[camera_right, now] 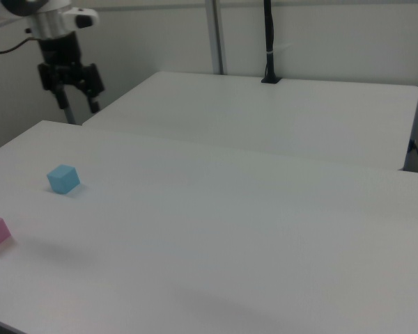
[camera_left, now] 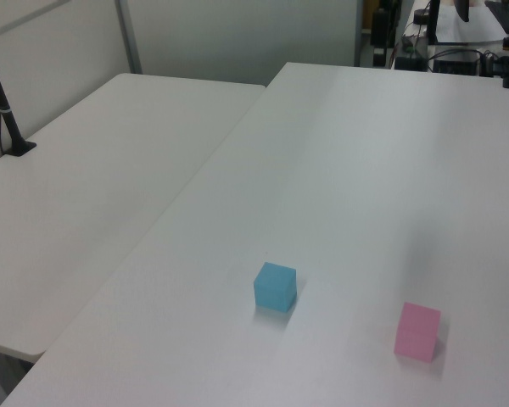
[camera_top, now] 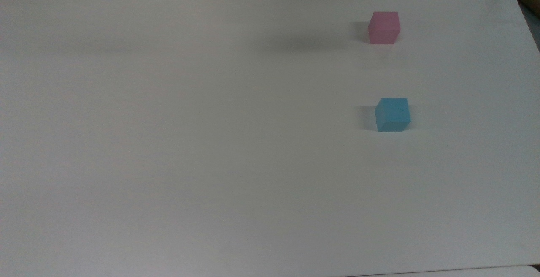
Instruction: Put blue cube on pink cube
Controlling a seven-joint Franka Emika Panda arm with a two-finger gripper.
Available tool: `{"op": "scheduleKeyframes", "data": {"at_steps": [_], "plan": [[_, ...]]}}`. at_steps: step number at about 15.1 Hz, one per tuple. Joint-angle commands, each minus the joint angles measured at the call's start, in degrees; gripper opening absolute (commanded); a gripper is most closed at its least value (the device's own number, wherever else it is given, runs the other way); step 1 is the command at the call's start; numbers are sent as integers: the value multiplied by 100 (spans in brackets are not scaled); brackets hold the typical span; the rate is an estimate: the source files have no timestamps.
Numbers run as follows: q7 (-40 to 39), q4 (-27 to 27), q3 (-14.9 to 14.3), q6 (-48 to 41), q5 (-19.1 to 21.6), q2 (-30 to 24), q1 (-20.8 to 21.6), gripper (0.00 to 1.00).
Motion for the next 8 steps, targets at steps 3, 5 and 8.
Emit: {"op": "scheduleKeyframes", "data": {"at_steps": [3, 5, 8], "plan": [[1147, 226, -55, -5, 33, 255, 1260, 100], [1535, 234, -55, 126, 16, 368, 1814, 100], [1930, 243, -63, 601, 7, 596, 2263, 100]]}}
